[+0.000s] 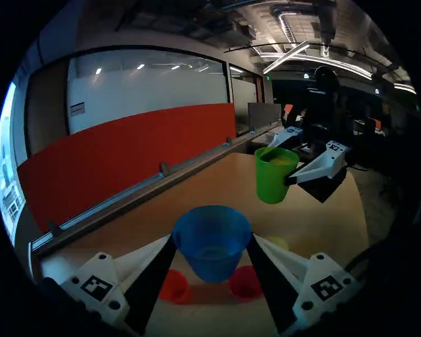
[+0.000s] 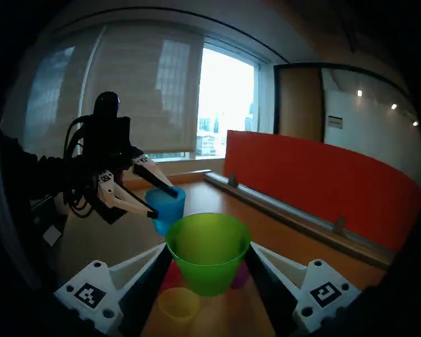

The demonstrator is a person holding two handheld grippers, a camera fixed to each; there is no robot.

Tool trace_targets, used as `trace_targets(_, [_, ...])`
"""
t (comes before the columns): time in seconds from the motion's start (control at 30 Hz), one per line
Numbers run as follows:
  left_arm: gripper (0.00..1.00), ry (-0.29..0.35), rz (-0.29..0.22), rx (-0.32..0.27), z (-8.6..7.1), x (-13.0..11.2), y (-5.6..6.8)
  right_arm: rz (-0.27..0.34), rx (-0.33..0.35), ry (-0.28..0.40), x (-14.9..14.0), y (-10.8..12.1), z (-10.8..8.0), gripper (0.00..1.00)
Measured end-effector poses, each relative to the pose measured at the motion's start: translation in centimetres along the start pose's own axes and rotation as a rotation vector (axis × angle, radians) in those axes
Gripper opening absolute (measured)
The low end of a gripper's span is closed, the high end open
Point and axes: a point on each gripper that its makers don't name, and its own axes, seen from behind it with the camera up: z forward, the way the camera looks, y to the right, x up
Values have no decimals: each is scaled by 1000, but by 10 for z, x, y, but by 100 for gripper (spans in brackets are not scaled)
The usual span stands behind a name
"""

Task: Pour water

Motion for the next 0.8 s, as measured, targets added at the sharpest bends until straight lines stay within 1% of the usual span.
trace_targets(0.2, [87,27,-12,15,-10,4,-1,7,1,38,10,-5,-1,91])
trace_targets(0.4, [87,71,-36,23,-19,11,-1,12,5,68,18,-10,-1,91])
trace_targets(0.5, [87,95,-45,19,-24,14,2,12,8,77,20,-12,-1,91])
trace_targets(0.7, [87,151,-46,13,-30,25,11,11,8,90,24,-15,-1,91])
trace_targets(0.8, [87,174,-68,9,-31,29,13,10,10,93,26,-16,-2,90])
